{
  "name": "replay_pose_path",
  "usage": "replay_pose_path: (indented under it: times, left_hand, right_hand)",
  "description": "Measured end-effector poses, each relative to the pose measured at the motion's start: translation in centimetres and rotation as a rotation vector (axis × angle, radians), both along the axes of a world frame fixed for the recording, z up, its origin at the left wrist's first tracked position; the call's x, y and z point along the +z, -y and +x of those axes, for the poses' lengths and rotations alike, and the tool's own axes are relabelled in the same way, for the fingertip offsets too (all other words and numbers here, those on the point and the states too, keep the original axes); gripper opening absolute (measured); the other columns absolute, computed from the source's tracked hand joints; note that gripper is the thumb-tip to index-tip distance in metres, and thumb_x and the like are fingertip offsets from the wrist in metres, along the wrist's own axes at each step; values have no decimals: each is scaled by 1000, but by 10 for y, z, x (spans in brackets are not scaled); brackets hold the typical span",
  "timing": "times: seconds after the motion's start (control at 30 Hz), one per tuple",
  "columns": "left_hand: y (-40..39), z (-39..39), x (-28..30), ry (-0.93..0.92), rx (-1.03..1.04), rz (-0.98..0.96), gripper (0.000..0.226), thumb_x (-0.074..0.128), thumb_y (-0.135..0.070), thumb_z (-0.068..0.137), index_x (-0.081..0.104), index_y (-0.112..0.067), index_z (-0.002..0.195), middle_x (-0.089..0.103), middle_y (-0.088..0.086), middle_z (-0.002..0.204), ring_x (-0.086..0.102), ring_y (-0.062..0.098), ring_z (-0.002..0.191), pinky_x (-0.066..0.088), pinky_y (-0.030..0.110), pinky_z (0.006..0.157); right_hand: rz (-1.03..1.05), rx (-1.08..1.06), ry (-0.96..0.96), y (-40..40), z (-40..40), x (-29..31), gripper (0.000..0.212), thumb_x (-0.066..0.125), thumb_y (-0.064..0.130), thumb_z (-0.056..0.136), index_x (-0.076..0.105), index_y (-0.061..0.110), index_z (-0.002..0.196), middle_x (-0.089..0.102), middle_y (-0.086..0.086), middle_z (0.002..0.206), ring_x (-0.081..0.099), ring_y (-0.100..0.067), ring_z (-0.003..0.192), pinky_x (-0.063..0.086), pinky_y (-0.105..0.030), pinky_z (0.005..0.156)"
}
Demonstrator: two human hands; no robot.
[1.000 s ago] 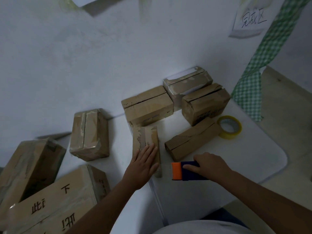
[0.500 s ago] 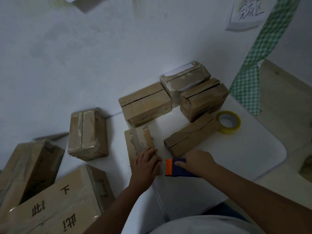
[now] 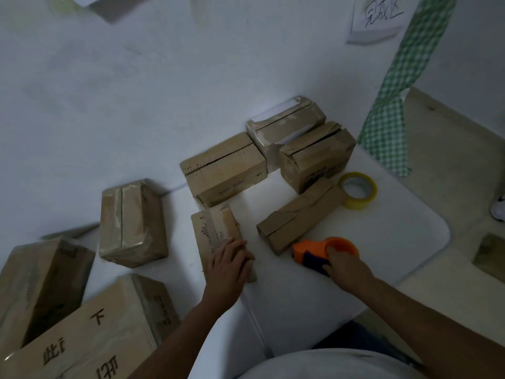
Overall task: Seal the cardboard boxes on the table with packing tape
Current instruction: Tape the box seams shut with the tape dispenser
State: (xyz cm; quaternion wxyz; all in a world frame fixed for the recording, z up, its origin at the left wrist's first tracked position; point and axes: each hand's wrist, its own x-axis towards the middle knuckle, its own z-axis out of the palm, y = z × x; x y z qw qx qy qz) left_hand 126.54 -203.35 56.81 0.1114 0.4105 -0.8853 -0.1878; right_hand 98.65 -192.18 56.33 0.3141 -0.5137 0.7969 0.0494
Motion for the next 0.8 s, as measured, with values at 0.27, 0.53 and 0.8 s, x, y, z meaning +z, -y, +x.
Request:
replay_pose_path:
  times: [0.27, 0.53, 0.8]
  left_hand:
    - [0, -2, 2, 23, 5, 5, 18, 51, -30, 101, 66, -24, 108, 49, -3, 143, 29, 23, 144, 27, 39, 107]
    - [1, -2, 5, 26, -12, -5, 24, 45, -34, 102, 66, -24, 109, 49, -4, 143, 30, 20, 144, 30, 41, 110]
    - [10, 1, 9, -94, -10, 127, 38, 53, -29, 100, 51, -22, 137, 42, -3, 150, 37, 17, 140, 33, 42, 114]
  right_hand:
    - [-436, -378, 183, 5, 39, 7, 32, 56, 25, 95, 53, 9, 124, 55, -9, 113, 56, -22, 93, 48, -33, 78]
    - [-100, -763, 1102, 51, 116, 36, 28, 54, 29, 99, 57, 10, 119, 64, -6, 115, 64, -18, 102, 52, -34, 92]
    - [-249, -839, 964, 55, 126, 28, 12, 57, 17, 97, 65, 9, 94, 69, -13, 98, 63, -19, 85, 49, -25, 71]
